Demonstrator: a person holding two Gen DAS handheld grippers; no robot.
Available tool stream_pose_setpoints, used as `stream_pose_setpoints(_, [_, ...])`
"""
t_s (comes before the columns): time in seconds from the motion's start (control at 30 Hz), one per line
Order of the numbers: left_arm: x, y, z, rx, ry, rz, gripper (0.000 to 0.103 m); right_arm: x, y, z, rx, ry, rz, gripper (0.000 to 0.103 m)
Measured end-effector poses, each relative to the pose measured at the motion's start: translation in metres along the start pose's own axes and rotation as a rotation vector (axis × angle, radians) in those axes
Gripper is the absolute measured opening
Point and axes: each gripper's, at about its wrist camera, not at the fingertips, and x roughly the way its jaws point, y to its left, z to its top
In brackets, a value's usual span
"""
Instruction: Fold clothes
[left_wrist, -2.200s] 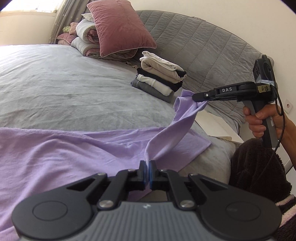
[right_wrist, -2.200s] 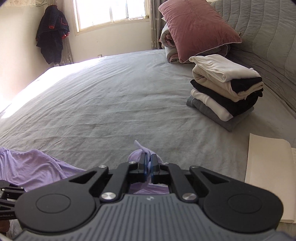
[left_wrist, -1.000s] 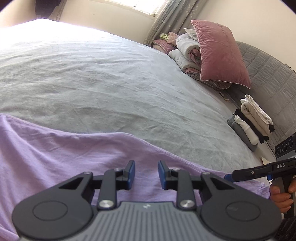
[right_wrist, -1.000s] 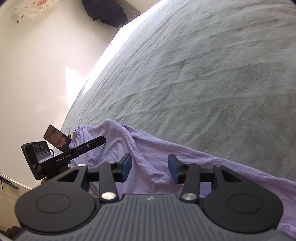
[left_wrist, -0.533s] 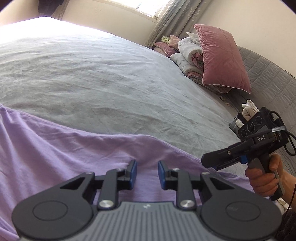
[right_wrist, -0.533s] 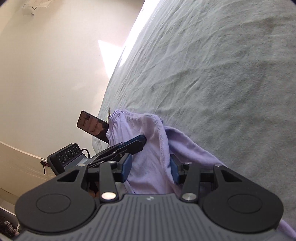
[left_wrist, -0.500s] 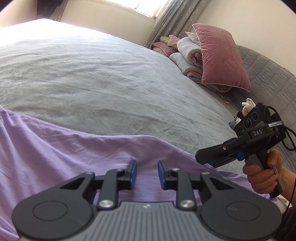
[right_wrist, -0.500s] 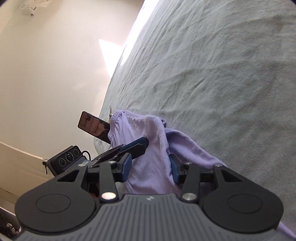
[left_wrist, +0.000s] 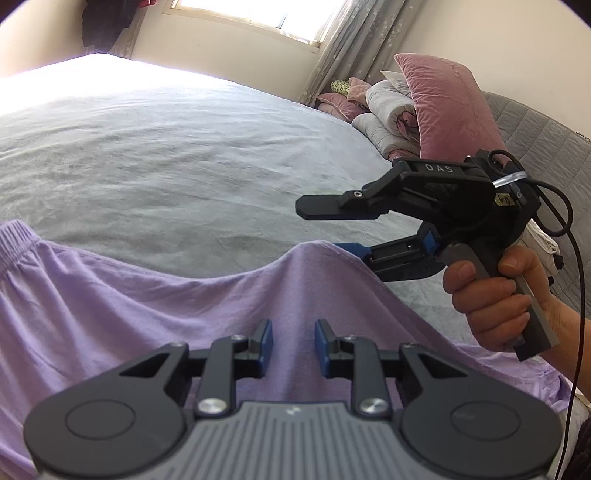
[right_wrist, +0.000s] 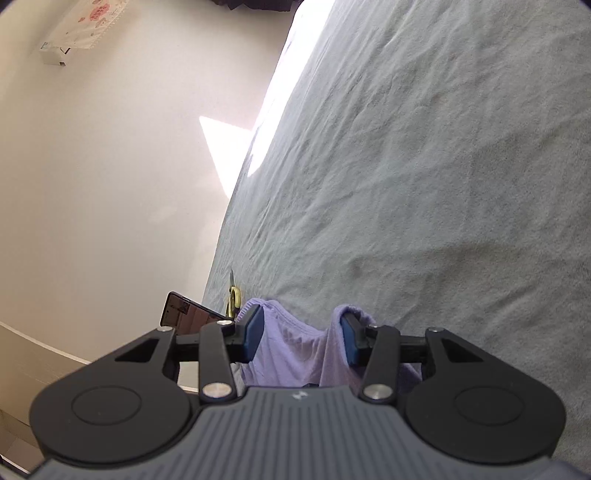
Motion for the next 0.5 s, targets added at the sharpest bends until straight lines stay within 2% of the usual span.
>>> stream_pose_setpoints(0.03, [0.0, 0.0, 0.0, -0.005, 0.0, 0.0, 0.025, 0.0, -0.001, -0.001, -0.004, -0.001, -0.028, 0.047])
stream_pose_setpoints(0.1, [0.0, 0.0, 0.001, -0.01, 0.004, 0.001, 0.025, 0.001, -0.002, -0.004, -0.019, -0.002, -0.082, 0.038])
stream_pose_setpoints(0.17, [0.001, 0.0, 0.0, -0.007, 0.014, 0.007, 0.025, 0.001, -0.002, -0.006, -0.042, -0.012, -0.13, 0.023])
stream_pose_setpoints(0.23, [0.003, 0.0, -0.001, -0.007, 0.028, 0.022, 0.025, 0.0, 0.003, -0.008, -0.079, -0.041, -0.167, 0.014])
stream_pose_setpoints(0.37, [0.004, 0.003, -0.001, -0.028, 0.032, 0.037, 0.025, 0.002, 0.011, -0.015, -0.142, -0.063, -0.241, 0.013])
stream_pose_setpoints(0.4, [0.003, 0.004, 0.0, -0.035, 0.031, 0.04, 0.025, 0.002, 0.011, -0.016, -0.166, -0.063, -0.264, 0.01])
stream_pose_setpoints(0.43, [0.002, 0.005, 0.0, -0.043, 0.029, 0.044, 0.025, 0.001, 0.012, -0.017, -0.19, -0.064, -0.285, 0.0])
stream_pose_setpoints(0.5, [0.001, 0.007, 0.002, -0.057, 0.019, 0.057, 0.025, 0.0, 0.012, -0.018, -0.236, -0.065, -0.327, 0.001])
